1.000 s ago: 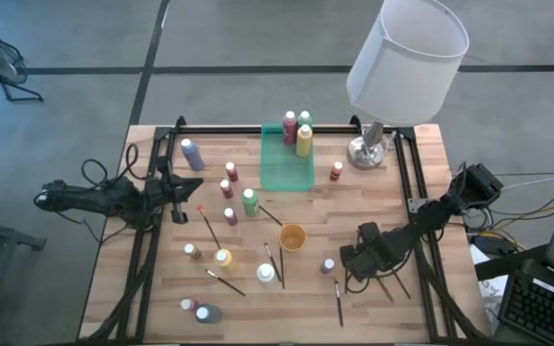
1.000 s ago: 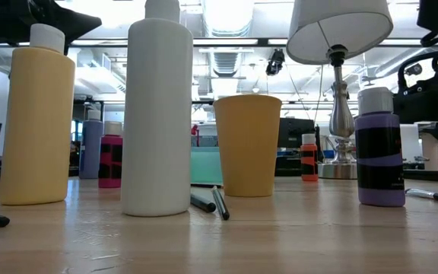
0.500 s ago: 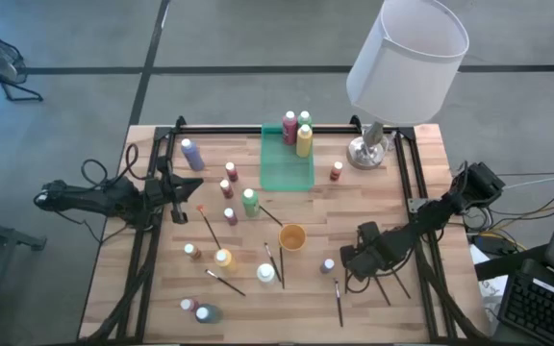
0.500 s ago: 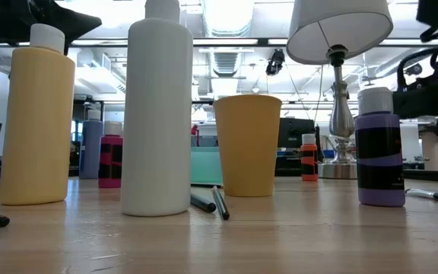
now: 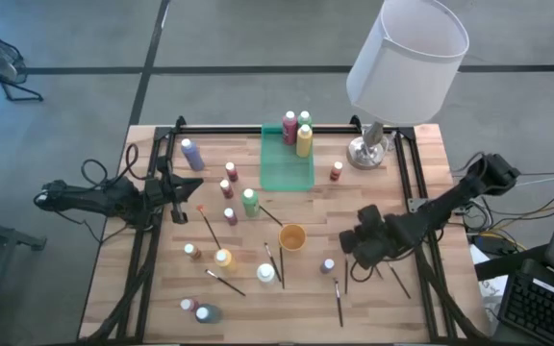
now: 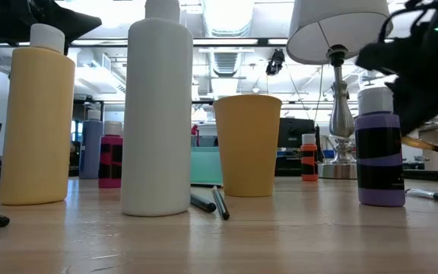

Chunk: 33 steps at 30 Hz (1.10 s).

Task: Pick & Place Paint Supplies
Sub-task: Put the orange paintbrush into the yellow cup

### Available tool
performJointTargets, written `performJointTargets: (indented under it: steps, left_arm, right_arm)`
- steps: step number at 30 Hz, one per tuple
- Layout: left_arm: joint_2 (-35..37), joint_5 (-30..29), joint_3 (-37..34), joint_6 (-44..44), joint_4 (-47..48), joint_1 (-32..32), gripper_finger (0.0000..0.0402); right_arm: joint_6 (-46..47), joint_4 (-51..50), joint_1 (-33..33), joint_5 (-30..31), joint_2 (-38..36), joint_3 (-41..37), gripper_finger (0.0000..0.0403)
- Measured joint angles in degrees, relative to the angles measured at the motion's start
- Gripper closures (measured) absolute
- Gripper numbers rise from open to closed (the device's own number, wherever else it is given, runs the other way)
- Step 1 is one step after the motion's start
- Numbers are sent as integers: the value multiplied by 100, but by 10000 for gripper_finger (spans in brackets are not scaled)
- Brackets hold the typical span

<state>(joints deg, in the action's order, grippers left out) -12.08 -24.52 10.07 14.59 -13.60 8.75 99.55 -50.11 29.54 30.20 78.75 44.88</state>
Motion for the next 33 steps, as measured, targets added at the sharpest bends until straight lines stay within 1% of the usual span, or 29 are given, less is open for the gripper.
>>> performJointTargets:
  steps: [5, 10, 13, 15, 18, 21, 22, 24, 26, 29, 33]
  left_arm:
    - [0, -1, 0, 0, -1, 0, 385]
    - [0, 0, 0, 0, 0, 0, 385]
    - [-1, 0, 0, 0, 0, 0, 385]
    - [-1, -1, 0, 0, 1, 0, 385]
    - [-1, -1, 0, 0, -1, 0, 385]
    - [1, 0, -2, 0, 1, 0, 385]
    - [1, 1, 0, 0, -1, 0, 385]
    - [0, -1, 0, 0, 1, 0, 385]
    - [1, -1, 0, 0, -1, 0, 385]
    - [0, -1, 0, 0, 0, 0, 385]
    - [0, -1, 0, 0, 0, 0, 385]
  right_arm:
    - [-993, 23, -389, 818, -208, 7, 394]
    - [-2067, 471, -776, 1670, -422, 39, 394]
    - [-2978, 1062, -931, 2164, -591, 131, 394]
    - [-3729, 1627, -964, 2448, -681, 205, 394]
    - [-5196, 2740, -970, 2676, -810, 310, 394]
    - [-6550, 4051, -970, 2639, -901, 366, 394]
    - [-6972, 4465, -968, 2531, -916, 380, 394]
    - [-7789, 5219, -957, 2173, -939, 409, 394]
    - [-8418, 5945, -953, 1795, -935, 421, 394]
    - [-9080, 6762, -953, 1171, -926, 424, 394]
    - [-9495, 7402, -953, 658, -926, 424, 394]
